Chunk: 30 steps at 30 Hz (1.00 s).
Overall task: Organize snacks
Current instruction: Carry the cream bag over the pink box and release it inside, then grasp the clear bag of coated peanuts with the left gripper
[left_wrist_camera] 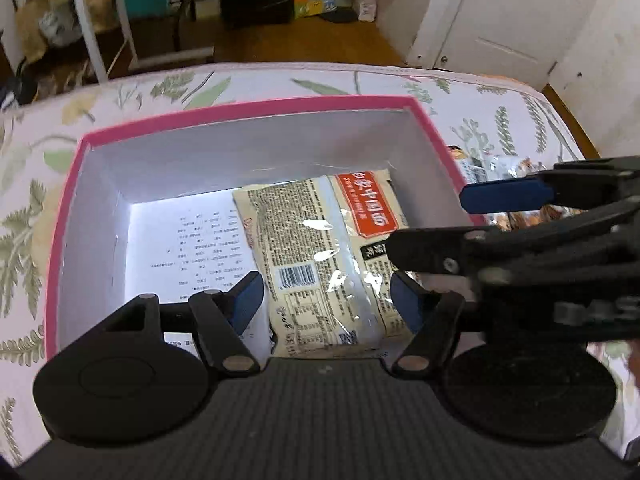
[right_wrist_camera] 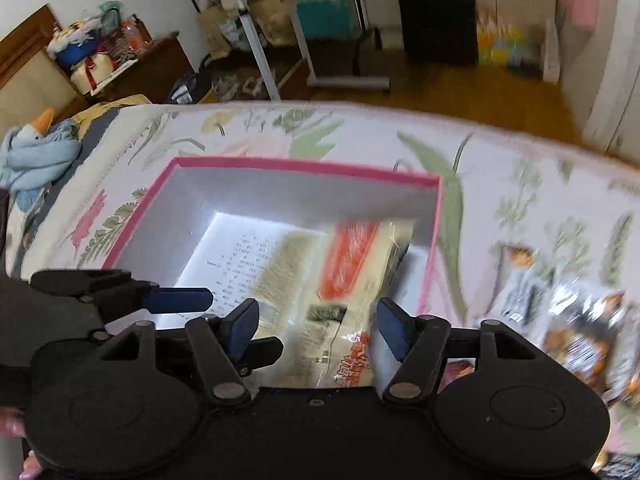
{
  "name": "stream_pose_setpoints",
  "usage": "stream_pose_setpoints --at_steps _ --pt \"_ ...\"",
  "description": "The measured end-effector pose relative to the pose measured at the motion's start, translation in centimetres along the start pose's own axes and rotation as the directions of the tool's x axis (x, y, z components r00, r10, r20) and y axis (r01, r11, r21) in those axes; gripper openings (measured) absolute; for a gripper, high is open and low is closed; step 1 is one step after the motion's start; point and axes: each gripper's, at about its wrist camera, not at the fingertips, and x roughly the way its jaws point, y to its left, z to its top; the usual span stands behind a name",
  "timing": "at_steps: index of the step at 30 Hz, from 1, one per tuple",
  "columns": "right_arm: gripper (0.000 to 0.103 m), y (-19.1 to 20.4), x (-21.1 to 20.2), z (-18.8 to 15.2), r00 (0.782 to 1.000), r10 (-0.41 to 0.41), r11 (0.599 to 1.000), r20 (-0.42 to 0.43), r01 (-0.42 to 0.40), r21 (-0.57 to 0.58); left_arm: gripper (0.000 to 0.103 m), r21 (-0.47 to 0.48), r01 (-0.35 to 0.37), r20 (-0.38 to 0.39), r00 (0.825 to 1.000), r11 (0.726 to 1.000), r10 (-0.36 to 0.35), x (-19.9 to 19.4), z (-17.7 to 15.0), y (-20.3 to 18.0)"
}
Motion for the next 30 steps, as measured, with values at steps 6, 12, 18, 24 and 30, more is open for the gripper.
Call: stream_pose_setpoints --at_steps 6,12,18,24,30 --pt "0.075 -1.6 -6.9 -2.6 0.993 0.074 0.997 0.097 -0.074 -0.001 0.073 0.06 -0.026 0.066 0.998 0.998 0.022 -4.0 -0.6 -2.4" --pt "0.076 -5.1 -13.0 -7.0 0.964 0.054 0.998 0.261 -0.048 -0.026 0.074 0.086 0.002 0.115 0.993 0.996 -0.012 -8.1 -1.1 -5.0" --pt "0.08 -8.4 -15.3 -11.1 0.955 -0.053 0.998 0.292 0.059 -0.014 0.074 0.128 0.088 0.102 0.99 0.988 -0.101 -9.4 -2.4 -9.4" --pt "0.08 -11.2 -14.9 -14.3 0.974 -0.045 0.998 0.223 0.033 0.058 0.074 0.166 0.165 0.034 0.984 0.972 -0.173 -7.4 -3.2 -13.7" --pt "0.08 -13.2 -12.8 -15.7 0.98 -0.028 0.997 0.196 0.012 0.081 0.069 0.175 0.184 0.012 0.982 0.967 -0.189 -3.4 -3.7 -16.3"
